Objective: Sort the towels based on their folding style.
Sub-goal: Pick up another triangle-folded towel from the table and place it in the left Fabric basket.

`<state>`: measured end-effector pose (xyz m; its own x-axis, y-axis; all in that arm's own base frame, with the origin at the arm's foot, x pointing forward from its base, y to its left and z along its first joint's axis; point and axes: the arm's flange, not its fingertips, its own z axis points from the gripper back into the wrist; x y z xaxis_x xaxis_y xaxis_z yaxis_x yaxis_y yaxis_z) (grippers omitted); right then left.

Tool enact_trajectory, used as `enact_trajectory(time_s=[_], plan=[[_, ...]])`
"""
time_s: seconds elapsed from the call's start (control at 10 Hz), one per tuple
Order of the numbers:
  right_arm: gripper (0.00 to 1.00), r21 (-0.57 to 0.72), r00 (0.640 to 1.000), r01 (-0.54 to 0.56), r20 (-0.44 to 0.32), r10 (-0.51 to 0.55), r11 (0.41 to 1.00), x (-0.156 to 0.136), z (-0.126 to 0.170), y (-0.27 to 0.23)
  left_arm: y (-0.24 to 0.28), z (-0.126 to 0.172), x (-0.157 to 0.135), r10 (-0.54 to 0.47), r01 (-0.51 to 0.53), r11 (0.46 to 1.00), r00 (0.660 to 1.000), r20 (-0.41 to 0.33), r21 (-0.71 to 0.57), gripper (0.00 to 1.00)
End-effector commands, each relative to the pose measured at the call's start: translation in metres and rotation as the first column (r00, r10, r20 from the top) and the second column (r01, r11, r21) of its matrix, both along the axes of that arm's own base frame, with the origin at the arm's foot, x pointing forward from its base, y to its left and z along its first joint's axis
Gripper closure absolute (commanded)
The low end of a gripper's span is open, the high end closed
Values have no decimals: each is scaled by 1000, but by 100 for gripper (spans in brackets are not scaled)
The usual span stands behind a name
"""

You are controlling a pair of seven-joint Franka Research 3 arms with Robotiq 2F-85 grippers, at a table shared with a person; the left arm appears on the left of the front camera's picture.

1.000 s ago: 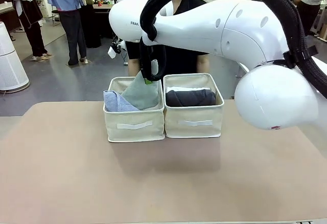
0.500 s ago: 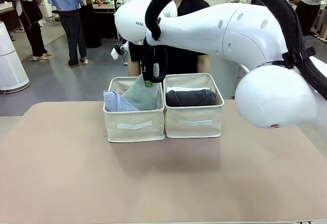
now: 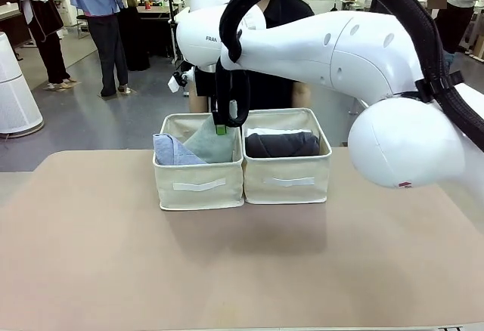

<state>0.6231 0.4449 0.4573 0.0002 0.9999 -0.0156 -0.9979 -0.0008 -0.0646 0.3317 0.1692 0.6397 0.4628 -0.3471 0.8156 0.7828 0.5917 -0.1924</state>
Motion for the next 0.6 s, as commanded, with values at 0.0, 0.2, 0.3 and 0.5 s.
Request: enact_trajectory(time_s=[0.0, 0.2, 0.3, 0.5], plan=[[76, 14, 1000, -18, -16, 18, 1000, -2, -8, -4, 2, -1, -1, -20, 20, 1000, 999, 25, -2, 0], [76, -2, 999, -16, -38, 16, 1000, -1, -20, -5, 2, -1, -1, -20, 20, 1000, 999, 25, -2, 0], [76, -8, 999, -15, -51, 15, 1000, -1, -26, -5, 2, -1, -1, -20, 20, 1000, 999, 25, -2, 0], [76, -20, 998, -21, -62, 20, 1000, -1, -33, -4, 2, -1, -1, -20, 20, 1000, 999, 25, -2, 0]])
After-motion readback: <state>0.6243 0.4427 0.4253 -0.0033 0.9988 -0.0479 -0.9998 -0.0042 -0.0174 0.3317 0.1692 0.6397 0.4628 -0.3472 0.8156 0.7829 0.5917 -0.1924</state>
